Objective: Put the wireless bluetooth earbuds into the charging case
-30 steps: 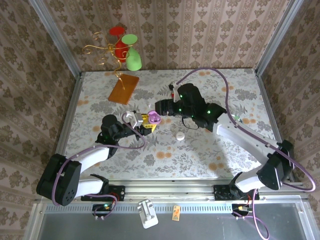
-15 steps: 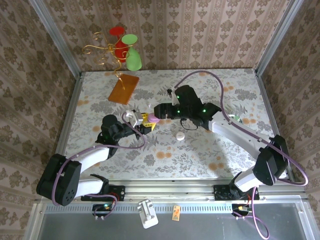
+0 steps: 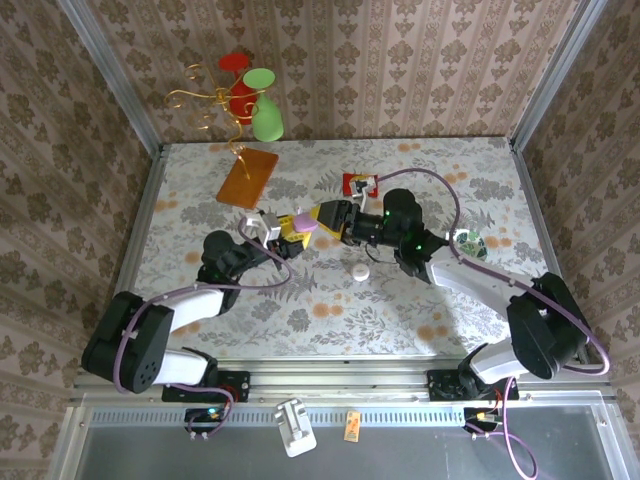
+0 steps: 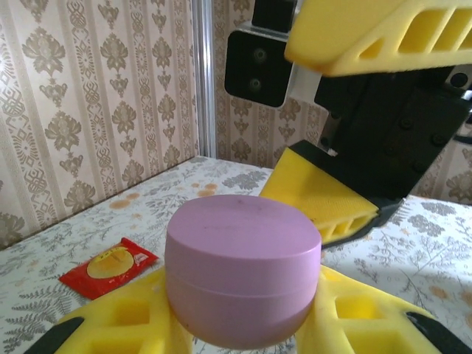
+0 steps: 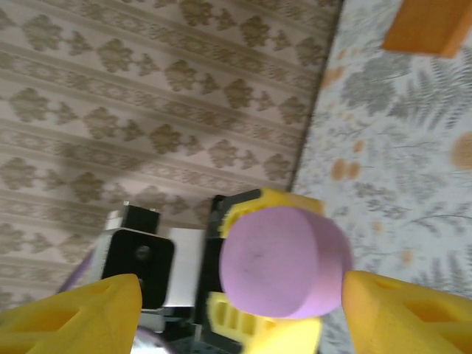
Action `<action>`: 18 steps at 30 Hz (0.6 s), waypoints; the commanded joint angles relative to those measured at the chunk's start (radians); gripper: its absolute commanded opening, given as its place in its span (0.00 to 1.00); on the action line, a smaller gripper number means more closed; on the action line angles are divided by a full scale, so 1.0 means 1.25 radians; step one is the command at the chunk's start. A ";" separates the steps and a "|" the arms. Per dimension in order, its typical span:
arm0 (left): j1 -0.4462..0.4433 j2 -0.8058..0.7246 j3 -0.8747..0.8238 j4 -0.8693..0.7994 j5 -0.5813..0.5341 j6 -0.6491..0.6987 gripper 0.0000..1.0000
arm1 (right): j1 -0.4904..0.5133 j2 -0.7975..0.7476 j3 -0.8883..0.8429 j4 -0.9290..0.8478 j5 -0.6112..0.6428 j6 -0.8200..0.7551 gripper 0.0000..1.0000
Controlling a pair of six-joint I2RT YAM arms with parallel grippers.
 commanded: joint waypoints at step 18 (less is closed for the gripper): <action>-0.026 0.011 0.031 0.078 -0.012 -0.017 0.28 | -0.002 0.107 -0.021 0.317 -0.051 0.230 0.26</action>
